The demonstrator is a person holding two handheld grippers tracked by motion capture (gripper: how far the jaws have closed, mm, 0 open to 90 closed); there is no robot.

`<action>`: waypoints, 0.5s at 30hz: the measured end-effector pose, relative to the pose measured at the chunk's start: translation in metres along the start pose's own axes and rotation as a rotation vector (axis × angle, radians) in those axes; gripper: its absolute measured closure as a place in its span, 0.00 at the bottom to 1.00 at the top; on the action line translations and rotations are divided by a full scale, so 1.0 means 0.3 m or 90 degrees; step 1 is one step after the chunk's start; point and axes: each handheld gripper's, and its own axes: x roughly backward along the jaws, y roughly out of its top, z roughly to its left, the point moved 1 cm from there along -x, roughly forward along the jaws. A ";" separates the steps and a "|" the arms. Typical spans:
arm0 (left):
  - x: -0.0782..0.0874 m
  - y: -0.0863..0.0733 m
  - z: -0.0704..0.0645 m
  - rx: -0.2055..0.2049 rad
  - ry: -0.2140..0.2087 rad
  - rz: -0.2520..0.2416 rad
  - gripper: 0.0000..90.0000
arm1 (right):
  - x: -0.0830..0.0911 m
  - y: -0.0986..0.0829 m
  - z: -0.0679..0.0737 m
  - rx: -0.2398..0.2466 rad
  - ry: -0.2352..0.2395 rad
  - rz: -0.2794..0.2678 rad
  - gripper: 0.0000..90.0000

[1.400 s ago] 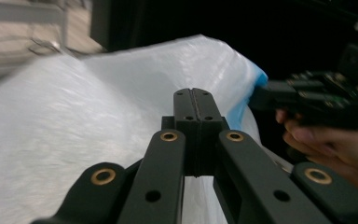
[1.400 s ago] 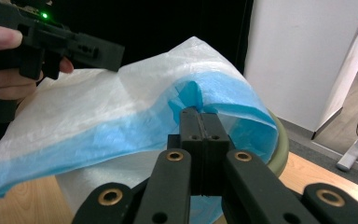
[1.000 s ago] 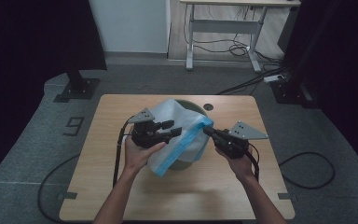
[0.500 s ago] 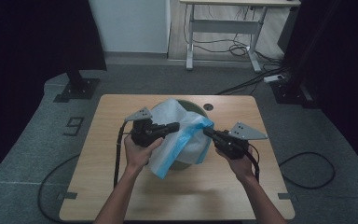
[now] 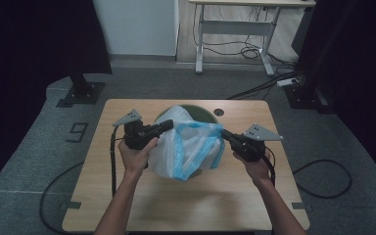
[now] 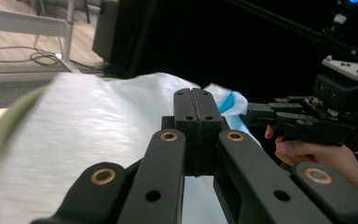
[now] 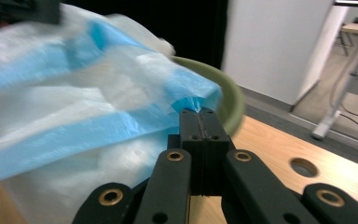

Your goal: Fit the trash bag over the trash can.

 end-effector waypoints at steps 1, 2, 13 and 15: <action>0.011 0.003 0.009 0.003 0.003 -0.010 1.00 | 0.001 0.001 -0.010 -0.002 -0.005 0.001 0.99; 0.019 0.005 0.015 0.006 0.004 -0.016 1.00 | 0.002 0.002 -0.021 -0.005 -0.013 0.002 0.99; 0.046 0.054 0.047 0.000 0.015 -0.027 1.00 | -0.007 0.083 -0.101 0.012 -0.069 -0.003 0.99; 0.050 0.065 0.050 -0.007 0.023 -0.026 1.00 | -0.012 0.096 -0.111 0.018 -0.076 -0.002 0.99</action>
